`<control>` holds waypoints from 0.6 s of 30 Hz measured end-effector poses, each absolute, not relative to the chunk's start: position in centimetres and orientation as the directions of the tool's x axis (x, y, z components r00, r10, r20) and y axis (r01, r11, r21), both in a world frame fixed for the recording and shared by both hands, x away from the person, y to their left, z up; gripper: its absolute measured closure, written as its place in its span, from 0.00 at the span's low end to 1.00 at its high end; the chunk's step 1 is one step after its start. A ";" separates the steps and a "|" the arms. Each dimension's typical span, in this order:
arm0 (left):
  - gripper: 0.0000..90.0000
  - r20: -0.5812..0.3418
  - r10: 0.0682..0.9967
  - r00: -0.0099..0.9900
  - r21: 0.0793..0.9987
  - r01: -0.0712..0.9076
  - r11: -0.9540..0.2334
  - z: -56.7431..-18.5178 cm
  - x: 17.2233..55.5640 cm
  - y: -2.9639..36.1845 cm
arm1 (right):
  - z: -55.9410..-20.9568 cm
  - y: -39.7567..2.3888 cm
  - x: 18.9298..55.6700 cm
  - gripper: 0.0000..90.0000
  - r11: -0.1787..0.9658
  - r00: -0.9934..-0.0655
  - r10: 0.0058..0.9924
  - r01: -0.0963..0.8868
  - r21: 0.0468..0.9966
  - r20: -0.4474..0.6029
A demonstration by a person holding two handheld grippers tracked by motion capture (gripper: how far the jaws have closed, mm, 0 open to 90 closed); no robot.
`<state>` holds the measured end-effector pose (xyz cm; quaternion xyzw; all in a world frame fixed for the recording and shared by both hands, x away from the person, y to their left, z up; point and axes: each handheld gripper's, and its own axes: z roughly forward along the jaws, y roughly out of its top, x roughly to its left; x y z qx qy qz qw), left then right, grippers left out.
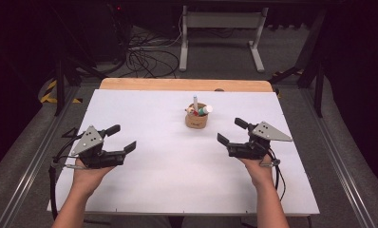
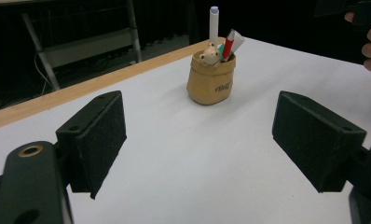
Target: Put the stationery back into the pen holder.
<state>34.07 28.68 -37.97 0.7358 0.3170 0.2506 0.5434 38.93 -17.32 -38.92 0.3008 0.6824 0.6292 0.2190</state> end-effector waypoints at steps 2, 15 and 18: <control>0.20 0.023 0.739 0.673 0.958 0.196 -0.208 -38.0 34.1 28.7 | -38.9 -17.5 38.8 0.10 0.023 -0.721 0.688 0.132 0.991 0.080; 0.20 0.027 0.741 0.671 0.960 0.190 -0.206 -37.7 33.9 29.2 | -39.4 -19.2 37.9 0.10 0.054 -0.711 0.700 0.147 0.988 0.068; 0.20 0.027 0.741 0.671 0.960 0.190 -0.207 -37.7 33.9 29.3 | -39.3 -19.5 37.7 0.10 0.062 -0.713 0.699 0.145 0.988 0.061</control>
